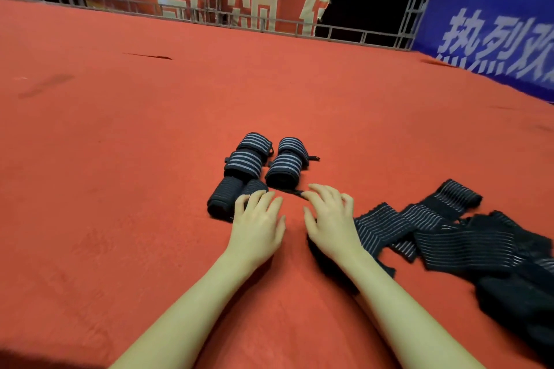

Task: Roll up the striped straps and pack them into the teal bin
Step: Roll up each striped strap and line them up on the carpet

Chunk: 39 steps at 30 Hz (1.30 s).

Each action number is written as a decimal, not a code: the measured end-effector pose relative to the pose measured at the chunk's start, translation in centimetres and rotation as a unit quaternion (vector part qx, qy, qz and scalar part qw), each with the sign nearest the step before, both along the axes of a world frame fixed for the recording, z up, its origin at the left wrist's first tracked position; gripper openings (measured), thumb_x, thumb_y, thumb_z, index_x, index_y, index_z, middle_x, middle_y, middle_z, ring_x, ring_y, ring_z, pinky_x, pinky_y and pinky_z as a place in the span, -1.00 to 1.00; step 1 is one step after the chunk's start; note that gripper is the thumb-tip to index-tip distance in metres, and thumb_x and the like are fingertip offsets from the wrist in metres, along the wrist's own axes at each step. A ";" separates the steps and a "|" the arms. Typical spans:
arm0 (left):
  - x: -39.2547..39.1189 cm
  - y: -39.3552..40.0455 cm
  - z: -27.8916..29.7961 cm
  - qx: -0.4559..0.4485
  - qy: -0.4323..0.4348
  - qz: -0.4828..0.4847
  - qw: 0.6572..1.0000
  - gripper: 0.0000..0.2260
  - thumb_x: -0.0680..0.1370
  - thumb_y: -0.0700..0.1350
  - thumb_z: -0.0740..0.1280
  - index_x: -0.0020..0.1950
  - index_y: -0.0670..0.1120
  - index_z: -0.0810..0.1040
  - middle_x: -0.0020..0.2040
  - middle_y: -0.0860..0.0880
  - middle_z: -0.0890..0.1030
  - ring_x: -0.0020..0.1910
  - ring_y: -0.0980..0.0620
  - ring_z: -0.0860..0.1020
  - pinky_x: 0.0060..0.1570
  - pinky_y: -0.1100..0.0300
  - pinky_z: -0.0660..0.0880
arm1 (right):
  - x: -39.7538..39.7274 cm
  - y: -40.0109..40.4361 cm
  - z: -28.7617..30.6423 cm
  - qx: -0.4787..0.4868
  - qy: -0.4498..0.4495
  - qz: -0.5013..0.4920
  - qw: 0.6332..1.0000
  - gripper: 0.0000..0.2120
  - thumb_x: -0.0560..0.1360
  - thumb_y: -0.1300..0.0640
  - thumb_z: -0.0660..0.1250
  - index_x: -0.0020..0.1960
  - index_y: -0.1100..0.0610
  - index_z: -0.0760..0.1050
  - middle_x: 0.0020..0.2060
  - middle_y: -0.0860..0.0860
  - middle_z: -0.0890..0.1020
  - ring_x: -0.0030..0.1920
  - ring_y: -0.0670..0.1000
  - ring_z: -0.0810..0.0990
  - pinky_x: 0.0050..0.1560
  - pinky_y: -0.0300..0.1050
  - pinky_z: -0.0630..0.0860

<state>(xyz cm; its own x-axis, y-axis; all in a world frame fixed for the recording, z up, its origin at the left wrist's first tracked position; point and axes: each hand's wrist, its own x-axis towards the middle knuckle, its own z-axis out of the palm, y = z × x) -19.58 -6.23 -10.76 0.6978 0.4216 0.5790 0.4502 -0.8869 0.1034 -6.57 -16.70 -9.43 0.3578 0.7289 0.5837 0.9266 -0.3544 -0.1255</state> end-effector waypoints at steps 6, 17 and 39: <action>1.9 -4.7 1.1 -0.040 -0.030 -0.091 0.995 -0.68 0.45 0.00 0.16 0.07 -0.06 0.60 0.08 -0.01 0.62 0.11 0.01 0.45 0.05 0.09 0.21 | 2.3 -6.9 -1.4 0.063 0.127 -0.061 0.988 -0.63 0.45 -0.08 0.10 0.07 0.11 0.51 0.05 -0.02 0.56 0.10 0.06 0.49 0.07 -0.14 0.15; 3.1 -5.7 -0.3 -0.072 0.226 -0.147 0.960 -0.28 0.45 0.26 -0.28 0.48 0.05 0.29 0.51 0.06 0.25 0.50 0.04 0.18 0.42 -0.05 0.03 | 1.7 -13.2 -3.2 -0.180 0.143 -0.010 0.973 0.05 0.15 -0.64 -0.03 0.49 -0.09 0.24 0.52 -0.10 0.17 0.50 -0.16 0.09 0.36 -0.15 -0.19; 4.5 -6.3 -1.1 -0.141 0.204 -0.129 0.960 -0.29 0.41 0.35 -0.29 0.44 0.19 0.27 0.27 0.13 0.45 0.33 0.13 0.35 0.37 -0.01 -0.01 | 4.7 -13.1 -1.6 -0.073 0.050 -0.084 0.993 -0.52 0.52 -0.21 0.02 0.34 -0.13 0.43 0.50 -0.12 0.26 0.50 0.08 0.16 0.35 0.12 -0.07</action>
